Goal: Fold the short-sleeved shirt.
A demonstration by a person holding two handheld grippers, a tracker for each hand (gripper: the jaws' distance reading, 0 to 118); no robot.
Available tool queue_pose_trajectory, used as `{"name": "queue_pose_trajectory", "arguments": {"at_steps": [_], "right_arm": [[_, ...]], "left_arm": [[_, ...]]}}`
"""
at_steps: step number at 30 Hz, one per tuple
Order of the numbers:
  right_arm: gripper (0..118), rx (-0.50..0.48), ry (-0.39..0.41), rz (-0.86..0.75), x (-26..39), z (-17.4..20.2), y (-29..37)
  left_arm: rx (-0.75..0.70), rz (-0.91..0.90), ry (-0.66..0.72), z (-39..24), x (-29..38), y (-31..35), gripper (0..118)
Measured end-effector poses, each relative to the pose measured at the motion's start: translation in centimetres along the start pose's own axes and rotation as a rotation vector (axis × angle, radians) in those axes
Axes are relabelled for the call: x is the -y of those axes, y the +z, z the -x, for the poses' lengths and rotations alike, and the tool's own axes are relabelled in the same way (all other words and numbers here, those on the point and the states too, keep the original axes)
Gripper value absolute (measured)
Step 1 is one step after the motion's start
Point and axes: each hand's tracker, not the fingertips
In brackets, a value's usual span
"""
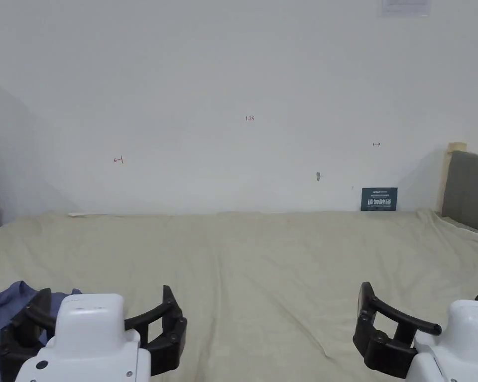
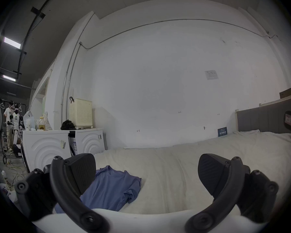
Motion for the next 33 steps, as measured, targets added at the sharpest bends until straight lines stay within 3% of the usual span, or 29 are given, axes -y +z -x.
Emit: {"name": "queue_pose_trajectory", "arguments": {"at_steps": [4,11,16,33], "right_arm": [[118,-0.002,-0.018,0.006,-0.1,-0.5,0.1],[118,-0.057,0.057,-0.056,-0.3,0.0,1.0],[118,-0.068,0.061,-0.045,0.1,0.1,1.0],[118,-0.056,0.066,-0.030,0.7,0.1,0.8]], "left_arm": [[0.028,0.058,0.046,0.2,0.1,-0.3,118],[0.018,0.105,0.093,0.6,0.5,-0.5,118],[0.077,0.149,0.173,1.6,0.3,-0.9,118],[0.025,0.181,0.197,2.0,0.8,-1.3,118]]}}
